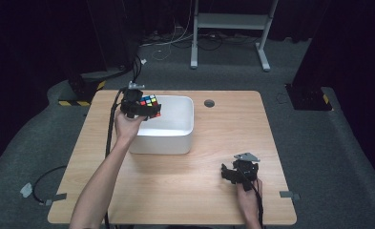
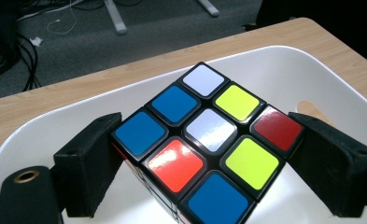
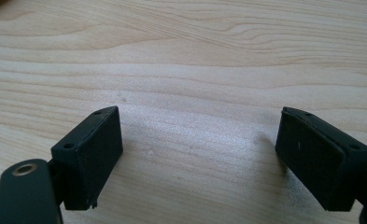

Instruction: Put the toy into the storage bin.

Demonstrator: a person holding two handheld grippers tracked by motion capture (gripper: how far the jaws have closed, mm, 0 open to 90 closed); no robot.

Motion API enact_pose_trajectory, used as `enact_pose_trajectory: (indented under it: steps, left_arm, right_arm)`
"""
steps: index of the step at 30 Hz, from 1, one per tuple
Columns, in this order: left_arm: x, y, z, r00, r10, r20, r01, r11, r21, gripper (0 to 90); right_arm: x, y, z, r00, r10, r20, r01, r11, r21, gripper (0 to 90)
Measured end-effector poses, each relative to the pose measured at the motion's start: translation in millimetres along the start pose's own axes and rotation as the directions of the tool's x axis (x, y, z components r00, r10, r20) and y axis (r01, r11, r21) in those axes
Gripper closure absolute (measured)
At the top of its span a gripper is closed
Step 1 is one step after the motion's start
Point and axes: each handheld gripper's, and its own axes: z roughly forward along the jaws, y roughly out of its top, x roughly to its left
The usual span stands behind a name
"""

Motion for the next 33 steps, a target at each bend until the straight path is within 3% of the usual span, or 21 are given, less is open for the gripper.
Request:
enact_pose_trajectory:
  steps: [5,7,19,26,33]
  left_arm:
    - [6.5,-2.2,9.2,0.9997,-0.020,-0.018,0.020,0.9991,0.036,13.8]
    - [7.5,-2.9,12.2,0.9996,-0.009,-0.026,0.010,0.9987,0.049,13.8]
    - [9.2,-2.6,20.3,0.9985,-0.033,-0.042,0.036,0.9972,0.065,13.8]
    - [10.7,-2.3,21.0,0.9973,-0.040,-0.061,0.045,0.9956,0.082,13.9]
    - [7.2,-3.4,15.7,0.9983,-0.023,-0.053,0.028,0.9942,0.104,13.9]
  right_arm:
    - [0.0,0.0,0.0,1.0000,0.000,0.000,0.000,1.000,0.000,14.6]
    - [0.0,0.0,0.0,1.0000,0.000,0.000,0.000,1.000,0.000,14.7]
    - [0.0,0.0,0.0,1.0000,0.000,0.000,0.000,1.000,0.000,14.6]
    - [0.0,0.0,0.0,1.0000,0.000,0.000,0.000,1.000,0.000,14.6]
    - [0.0,0.0,0.0,1.0000,0.000,0.000,0.000,1.000,0.000,14.6]
